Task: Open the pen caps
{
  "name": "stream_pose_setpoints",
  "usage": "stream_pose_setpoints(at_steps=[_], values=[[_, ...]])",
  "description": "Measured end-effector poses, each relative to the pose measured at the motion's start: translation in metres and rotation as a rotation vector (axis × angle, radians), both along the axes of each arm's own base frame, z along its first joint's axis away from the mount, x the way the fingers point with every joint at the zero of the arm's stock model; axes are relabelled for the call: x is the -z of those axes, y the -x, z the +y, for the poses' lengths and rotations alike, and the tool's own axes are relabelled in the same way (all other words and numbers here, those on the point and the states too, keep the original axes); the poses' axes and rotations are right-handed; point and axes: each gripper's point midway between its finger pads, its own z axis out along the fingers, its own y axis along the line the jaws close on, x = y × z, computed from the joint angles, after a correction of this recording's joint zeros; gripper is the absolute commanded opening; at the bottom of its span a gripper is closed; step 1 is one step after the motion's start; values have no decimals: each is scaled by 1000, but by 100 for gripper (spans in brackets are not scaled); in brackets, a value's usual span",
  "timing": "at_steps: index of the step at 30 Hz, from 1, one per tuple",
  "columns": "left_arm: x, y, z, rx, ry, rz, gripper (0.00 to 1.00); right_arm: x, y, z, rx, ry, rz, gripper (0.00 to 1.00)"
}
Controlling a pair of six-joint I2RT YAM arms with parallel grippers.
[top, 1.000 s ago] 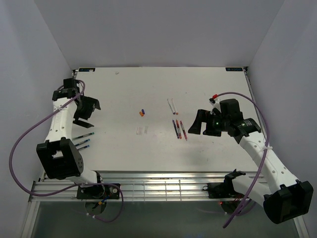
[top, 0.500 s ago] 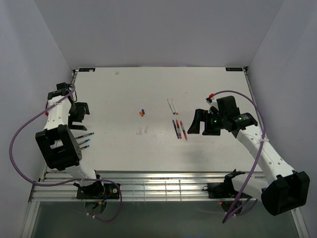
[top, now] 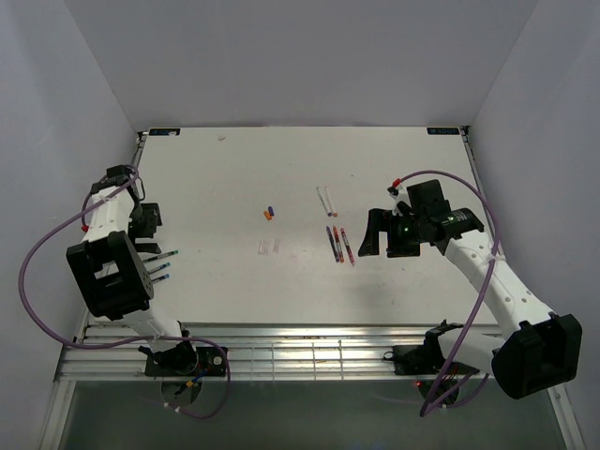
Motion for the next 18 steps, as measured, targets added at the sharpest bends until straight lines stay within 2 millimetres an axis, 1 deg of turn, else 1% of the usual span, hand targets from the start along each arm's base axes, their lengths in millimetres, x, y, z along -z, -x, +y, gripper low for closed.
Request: stream_pose_setpoints(at_steps=[5,7,13,18], values=[[24,15,-2,-32,18,41,91,2,-1,-2,-10,22,11,96],[28,18,-1,-46,22,46,90,2,-2,-2,-12,27,11,96],[36,10,3,-77,21,27,89,6,-1,-5,-20,48,27,96],[48,8,4,-91,30,48,89,9,-2,-7,-18,59,29,96]])
